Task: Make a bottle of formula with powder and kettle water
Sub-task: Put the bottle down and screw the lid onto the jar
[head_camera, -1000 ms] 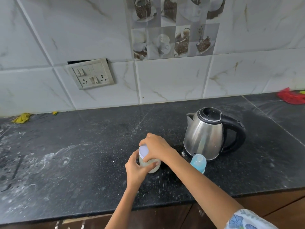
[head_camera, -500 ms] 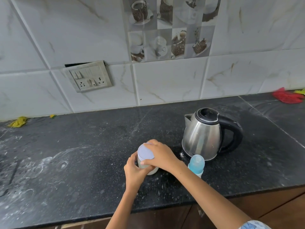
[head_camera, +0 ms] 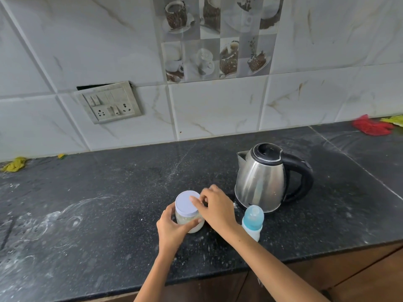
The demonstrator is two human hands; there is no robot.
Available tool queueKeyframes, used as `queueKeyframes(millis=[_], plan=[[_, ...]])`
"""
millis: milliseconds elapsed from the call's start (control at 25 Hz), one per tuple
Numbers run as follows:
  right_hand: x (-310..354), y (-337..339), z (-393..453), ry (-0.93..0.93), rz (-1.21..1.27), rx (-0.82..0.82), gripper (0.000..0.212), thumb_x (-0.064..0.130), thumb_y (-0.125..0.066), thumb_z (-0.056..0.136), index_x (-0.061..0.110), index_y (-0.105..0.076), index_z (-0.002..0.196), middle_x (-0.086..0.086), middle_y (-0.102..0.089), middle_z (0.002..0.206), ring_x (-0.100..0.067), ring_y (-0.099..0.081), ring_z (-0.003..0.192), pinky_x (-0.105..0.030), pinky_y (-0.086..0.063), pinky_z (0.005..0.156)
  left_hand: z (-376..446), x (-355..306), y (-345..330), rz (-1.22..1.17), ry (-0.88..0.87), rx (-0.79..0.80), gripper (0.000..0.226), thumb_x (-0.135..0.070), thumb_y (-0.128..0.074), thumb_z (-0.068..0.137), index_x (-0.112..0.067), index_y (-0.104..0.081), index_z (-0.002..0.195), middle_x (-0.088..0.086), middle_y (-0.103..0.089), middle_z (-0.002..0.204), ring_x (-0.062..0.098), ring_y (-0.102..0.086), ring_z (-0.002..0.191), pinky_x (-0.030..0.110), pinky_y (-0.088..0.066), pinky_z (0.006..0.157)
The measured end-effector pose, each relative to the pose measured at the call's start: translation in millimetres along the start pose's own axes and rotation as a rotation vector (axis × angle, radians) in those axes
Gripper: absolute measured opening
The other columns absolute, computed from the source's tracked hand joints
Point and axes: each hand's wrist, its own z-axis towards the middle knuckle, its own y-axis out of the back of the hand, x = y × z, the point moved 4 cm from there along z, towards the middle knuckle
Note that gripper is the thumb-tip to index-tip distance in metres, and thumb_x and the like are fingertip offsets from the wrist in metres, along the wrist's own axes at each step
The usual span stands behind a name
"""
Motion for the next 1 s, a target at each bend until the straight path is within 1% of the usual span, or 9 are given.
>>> queueKeyframes(millis=[80, 160, 240, 360, 440, 560, 640, 880, 1000], plan=[[4, -9, 3, 0.028, 0.155, 0.205, 0.049, 0.049, -0.058, 0.092, 0.019, -0.052, 0.13, -0.001, -0.045, 0.141, -0.017, -0.046, 0.128, -0.035, -0.047, 0.097, -1, 0, 0, -0.002, -0.01, -0.007, 0.069, -0.045, -0.089, 0.049, -0.032, -0.059, 0.11, -0.017, -0.067, 0.099, -0.003, -0.062, 0.095, 0.012, -0.046, 0.071], [11, -25, -6, 0.031, 0.255, 0.433, 0.072, 0.045, -0.055, 0.096, 0.015, -0.024, 0.153, -0.001, -0.009, 0.164, -0.021, -0.019, 0.148, -0.039, -0.03, 0.116, -1, -1, 0, -0.002, -0.02, -0.02, 0.058, -0.039, -0.084, 0.055, -0.037, -0.058, 0.107, -0.018, -0.067, 0.096, -0.002, -0.063, 0.093, 0.011, -0.048, 0.069], [9, -37, -22, 0.05, 0.201, 0.418, 0.08, 0.049, -0.052, 0.096, 0.012, -0.014, 0.155, -0.005, -0.004, 0.165, -0.025, -0.019, 0.148, -0.039, -0.028, 0.118, 1, 0, 1, 0.005, -0.019, -0.024, 0.055, -0.032, -0.082, 0.058, -0.035, -0.06, 0.108, -0.015, -0.069, 0.097, 0.003, -0.064, 0.096, 0.014, -0.049, 0.075], [-3, -25, -38, -0.04, 0.237, 0.099, 0.055, 0.054, -0.052, 0.093, 0.016, -0.051, 0.132, -0.005, -0.047, 0.137, -0.022, -0.052, 0.124, -0.034, -0.047, 0.099, 3, 2, 1, 0.006, 0.011, -0.01, 0.066, -0.04, -0.086, 0.05, -0.028, -0.061, 0.11, -0.01, -0.069, 0.101, 0.006, -0.063, 0.098, 0.015, -0.046, 0.076], [-7, -10, -27, -0.059, 0.254, -0.058, 0.036, 0.047, -0.059, 0.092, 0.016, -0.061, 0.111, -0.001, -0.055, 0.117, -0.019, -0.057, 0.111, -0.032, -0.05, 0.089, 1, 0, 1, 0.011, 0.015, -0.01, 0.075, -0.045, -0.09, 0.046, -0.025, -0.061, 0.113, -0.011, -0.068, 0.102, 0.004, -0.062, 0.098, 0.016, -0.046, 0.078], [7, -13, -5, -0.004, 0.403, 0.217, 0.055, 0.034, -0.065, 0.093, 0.01, -0.045, 0.139, -0.004, -0.035, 0.15, -0.018, -0.035, 0.14, -0.03, -0.036, 0.11, -1, -3, 2, 0.007, -0.003, -0.019, 0.069, -0.045, -0.087, 0.05, -0.027, -0.061, 0.112, -0.011, -0.069, 0.1, 0.003, -0.063, 0.096, 0.018, -0.048, 0.076], [13, -29, -10, 0.008, 0.436, 0.385, 0.067, 0.035, -0.064, 0.093, 0.013, -0.032, 0.149, 0.0, -0.021, 0.16, -0.017, -0.026, 0.145, -0.033, -0.031, 0.116, -1, -3, 1, 0.002, 0.003, -0.021, 0.059, -0.042, -0.079, 0.054, -0.029, -0.061, 0.109, -0.008, -0.07, 0.1, 0.008, -0.065, 0.097, 0.022, -0.052, 0.077], [-10, -21, -16, 0.028, 0.213, 0.068, 0.058, 0.047, -0.073, 0.078, 0.022, -0.051, 0.125, -0.001, -0.043, 0.132, -0.02, -0.048, 0.124, -0.032, -0.049, 0.096, -2, -3, 1, 0.0, 0.018, -0.018, 0.062, -0.026, -0.087, 0.057, -0.019, -0.062, 0.114, -0.007, -0.068, 0.102, 0.009, -0.063, 0.098, 0.018, -0.047, 0.079], [4, -30, 1, 0.238, 0.121, 0.334, 0.073, 0.043, -0.067, 0.087, 0.024, -0.033, 0.149, -0.003, -0.012, 0.162, -0.023, -0.014, 0.149, -0.041, -0.032, 0.115, -3, -4, 1, 0.002, 0.017, -0.01, 0.052, -0.022, -0.082, 0.063, -0.025, -0.061, 0.11, -0.011, -0.069, 0.099, 0.006, -0.064, 0.096, 0.017, -0.047, 0.077]])
